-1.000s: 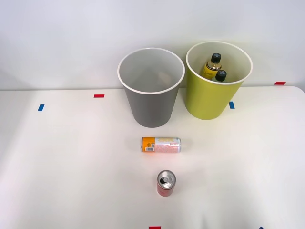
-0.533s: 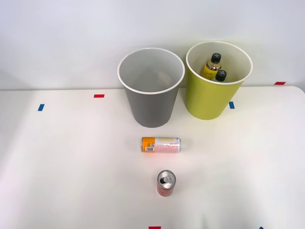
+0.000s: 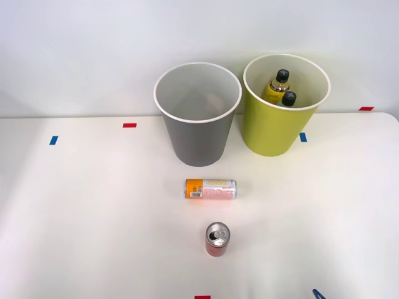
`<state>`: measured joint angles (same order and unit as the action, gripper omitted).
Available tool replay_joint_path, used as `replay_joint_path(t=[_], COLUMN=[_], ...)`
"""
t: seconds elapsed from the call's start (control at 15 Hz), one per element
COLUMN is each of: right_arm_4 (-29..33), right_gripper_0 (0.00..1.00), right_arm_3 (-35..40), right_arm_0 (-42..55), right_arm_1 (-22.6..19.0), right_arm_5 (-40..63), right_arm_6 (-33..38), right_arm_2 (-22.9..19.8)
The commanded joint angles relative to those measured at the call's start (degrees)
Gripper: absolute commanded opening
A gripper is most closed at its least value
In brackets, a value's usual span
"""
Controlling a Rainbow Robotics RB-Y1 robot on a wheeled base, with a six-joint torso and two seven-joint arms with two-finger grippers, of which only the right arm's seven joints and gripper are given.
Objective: Put cans in the gray bin, plastic bottles in the light green bin
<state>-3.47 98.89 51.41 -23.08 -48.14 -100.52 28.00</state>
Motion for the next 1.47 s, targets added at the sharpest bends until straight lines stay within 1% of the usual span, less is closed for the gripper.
replay_joint_path(t=[0.07,0.2,0.47,0.53,0.67,0.73,0.87,1.13,1.33,1.47], right_arm_4=[-1.3,-5.4,-9.5,-11.7,-12.9,-14.6,-16.4,-17.9,-18.4,-18.5], right_gripper_0=[1.00,1.00,1.00,1.00,1.00,1.00,1.00,1.00,1.00,1.00], right_arm_3=[0.1,-0.1,-0.1,-0.1,-0.1,-0.1,-0.3,-5.2,-6.3,-8.7], right_arm_0=[-5.8,-10.1,-17.7,-19.5,-21.9,-23.2,-24.3,-29.1,-33.0,-35.5], right_arm_1=[-6.4,-9.4,-14.0,-15.2,-16.1,-16.6,-16.8,-14.8,-14.0,-12.8], right_arm_5=[0.4,1.4,1.5,1.5,1.5,1.5,1.5,-0.3,1.6,1.6], right_arm_6=[1.2,1.3,0.9,0.5,0.1,-0.1,-1.1,-1.3,-1.9,-2.0], right_arm_2=[3.7,7.8,13.3,14.9,16.6,17.8,18.5,20.8,21.5,21.7])
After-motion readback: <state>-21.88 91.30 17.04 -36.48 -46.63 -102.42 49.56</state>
